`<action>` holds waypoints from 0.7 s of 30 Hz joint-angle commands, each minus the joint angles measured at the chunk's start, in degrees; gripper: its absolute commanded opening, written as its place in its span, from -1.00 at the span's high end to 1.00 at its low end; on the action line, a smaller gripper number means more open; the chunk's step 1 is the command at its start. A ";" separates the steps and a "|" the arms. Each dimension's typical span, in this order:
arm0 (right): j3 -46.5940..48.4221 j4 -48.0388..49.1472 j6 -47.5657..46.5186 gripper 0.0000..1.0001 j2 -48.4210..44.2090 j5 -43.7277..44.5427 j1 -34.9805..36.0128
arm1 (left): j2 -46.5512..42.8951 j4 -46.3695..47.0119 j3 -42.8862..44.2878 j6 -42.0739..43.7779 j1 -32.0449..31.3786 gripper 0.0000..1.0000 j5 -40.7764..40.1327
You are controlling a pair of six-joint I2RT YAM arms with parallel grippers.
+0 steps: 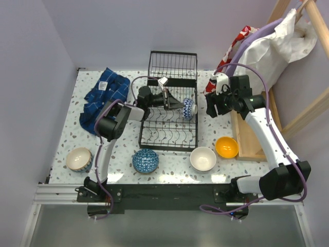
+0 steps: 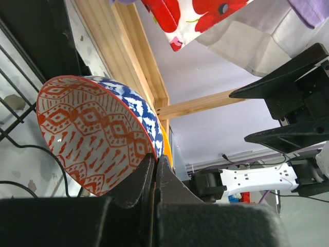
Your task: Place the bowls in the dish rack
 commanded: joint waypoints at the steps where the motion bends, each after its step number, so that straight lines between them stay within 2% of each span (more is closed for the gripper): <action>1: 0.76 0.13 -0.33 -0.35 -0.64 0.21 0.01 | 0.73 -1.68 -1.75 0.52 -0.41 1.00 -1.98; 5: 2.16 -1.37 -1.21 -0.36 0.15 0.29 0.01 | 3.90 5.26 0.69 -4.23 -0.85 1.00 0.39; 9: 3.74 -3.04 -1.91 -0.36 1.46 0.38 0.01 | 6.28 2.29 5.80 -2.40 -1.38 1.00 1.54; 14: 4.71 -2.87 -1.91 -0.36 2.61 0.47 0.01 | 3.56 -0.88 3.71 -2.30 -1.38 0.98 -2.40; 19: 5.94 -2.95 -2.26 -0.36 3.40 0.91 0.01 | -1.36 -1.93 -1.40 -2.57 -1.38 0.60 -8.03; 21: 6.30 -3.30 -2.53 -0.36 3.49 1.26 0.09 | -1.81 -2.38 -0.88 -3.00 -1.55 0.56 -9.44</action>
